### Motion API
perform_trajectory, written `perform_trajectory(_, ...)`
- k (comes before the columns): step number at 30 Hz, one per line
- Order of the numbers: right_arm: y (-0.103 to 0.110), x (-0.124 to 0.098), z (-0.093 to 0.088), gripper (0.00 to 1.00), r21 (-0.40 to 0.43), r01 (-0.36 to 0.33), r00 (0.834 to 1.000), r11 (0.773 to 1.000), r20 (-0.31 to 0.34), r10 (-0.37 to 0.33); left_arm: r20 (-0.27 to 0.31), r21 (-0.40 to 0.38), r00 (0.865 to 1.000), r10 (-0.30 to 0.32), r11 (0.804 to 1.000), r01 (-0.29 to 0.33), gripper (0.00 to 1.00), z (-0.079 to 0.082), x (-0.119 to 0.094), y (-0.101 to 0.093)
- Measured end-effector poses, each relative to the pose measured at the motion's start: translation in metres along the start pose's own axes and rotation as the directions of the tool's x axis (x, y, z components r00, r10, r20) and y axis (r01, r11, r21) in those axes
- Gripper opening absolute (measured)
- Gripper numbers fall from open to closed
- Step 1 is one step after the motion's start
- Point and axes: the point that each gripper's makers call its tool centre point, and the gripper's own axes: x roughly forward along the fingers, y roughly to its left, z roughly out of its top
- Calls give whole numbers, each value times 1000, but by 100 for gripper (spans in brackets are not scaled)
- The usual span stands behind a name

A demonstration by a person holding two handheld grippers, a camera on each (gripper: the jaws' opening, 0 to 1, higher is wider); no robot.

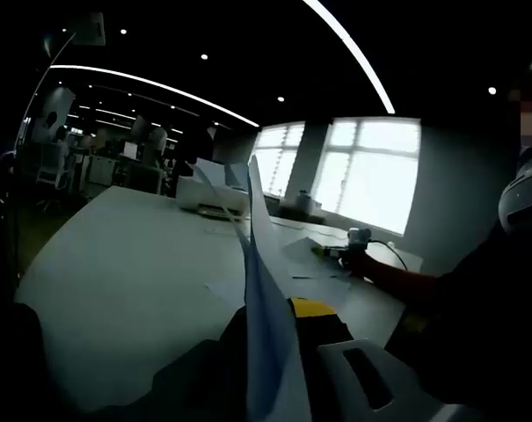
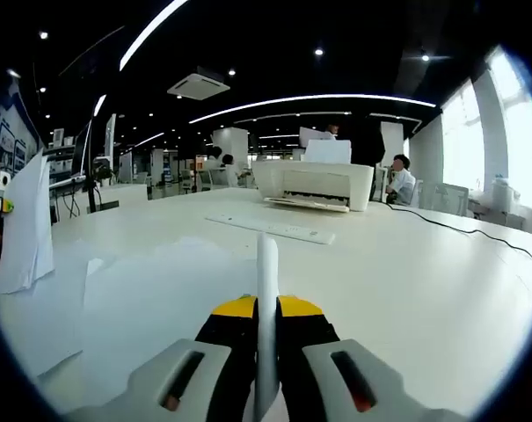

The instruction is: Organize the stack of printing papers by aligning and flattening the scattered papers on the table

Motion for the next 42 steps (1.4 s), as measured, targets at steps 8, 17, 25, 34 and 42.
perform_trajectory(8, 2, -6, 18, 3, 16, 6, 999, 1000, 47, -7, 4, 6, 1000, -3, 1000, 3, 7, 5, 2, -1)
perform_trajectory(17, 5, -9, 31, 3, 41, -1, 997, 999, 75, -2, 7, 7, 1000, -6, 1000, 6, 6, 5, 5, -2)
perform_trajectory(25, 10, -20, 55, 3, 37, -5, 992, 999, 123, 1, 16, 10, 1000, -11, 1000, 11, 6, 8, 6, -2)
perform_trajectory(34, 18, -33, 75, 3, 35, -24, 984, 999, 175, 17, 18, 17, 1000, -11, 1000, 11, 6, 7, 7, -1)
perform_trajectory(42, 19, -47, 88, 3, 44, -16, 978, 999, 210, 6, 23, 27, 1000, -14, 1000, 13, 6, 8, 7, -3)
